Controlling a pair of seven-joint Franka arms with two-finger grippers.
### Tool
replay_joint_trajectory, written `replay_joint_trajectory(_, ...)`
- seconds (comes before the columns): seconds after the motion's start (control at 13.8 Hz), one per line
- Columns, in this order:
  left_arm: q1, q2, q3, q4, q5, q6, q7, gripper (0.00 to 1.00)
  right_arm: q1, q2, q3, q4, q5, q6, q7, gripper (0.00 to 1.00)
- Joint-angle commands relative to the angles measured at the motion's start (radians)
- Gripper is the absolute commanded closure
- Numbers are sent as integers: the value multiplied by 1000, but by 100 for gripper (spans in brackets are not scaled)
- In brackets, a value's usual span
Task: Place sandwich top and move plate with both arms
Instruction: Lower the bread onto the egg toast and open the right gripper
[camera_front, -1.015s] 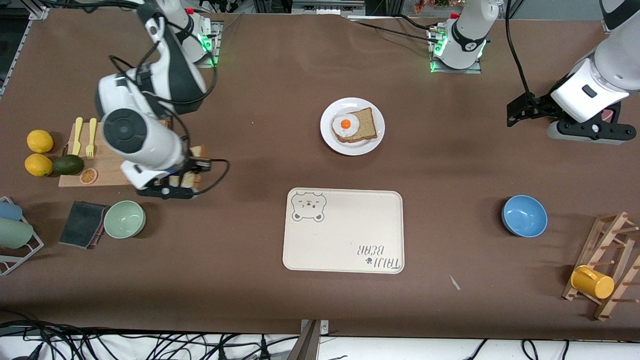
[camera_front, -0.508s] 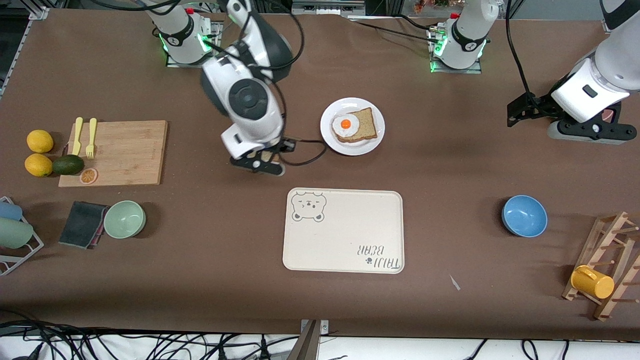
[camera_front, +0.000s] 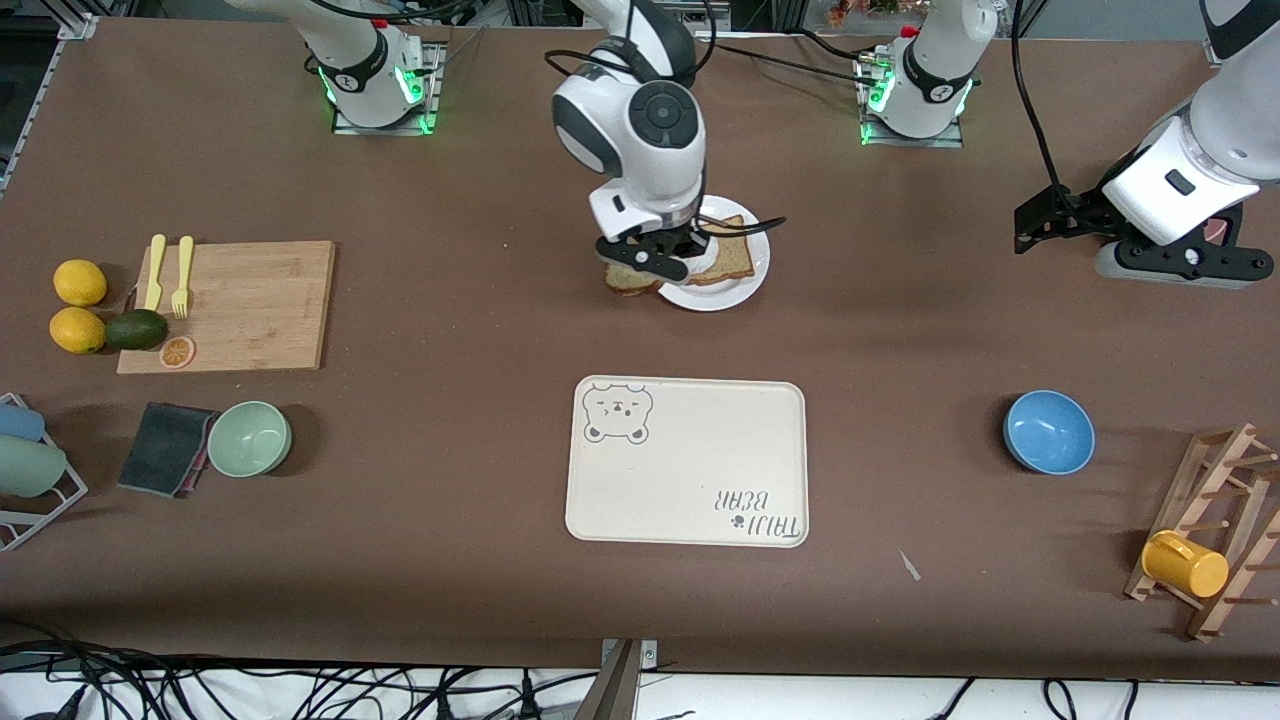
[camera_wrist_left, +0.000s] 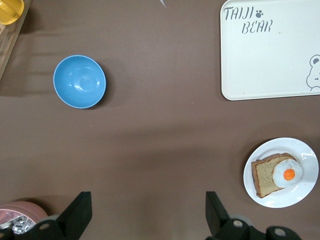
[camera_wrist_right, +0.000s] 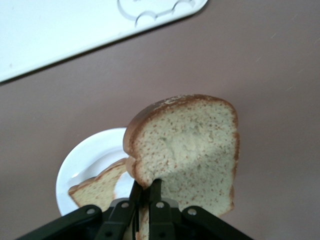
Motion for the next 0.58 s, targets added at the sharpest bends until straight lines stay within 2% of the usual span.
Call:
replay_joint_trajectory(0.0,-4,7,3,27,17,-25,22,0,39,19,-7,40,18,18,72,100)
replay_joint_trajectory(0.29,-4,7,3,27,17,-25,21,0,97,71,-5,40,22,72,142,100)
replay_joint_trajectory(0.51,-4,7,3,27,17,-26,22,0,97,81,-5,38,19,81,145,100)
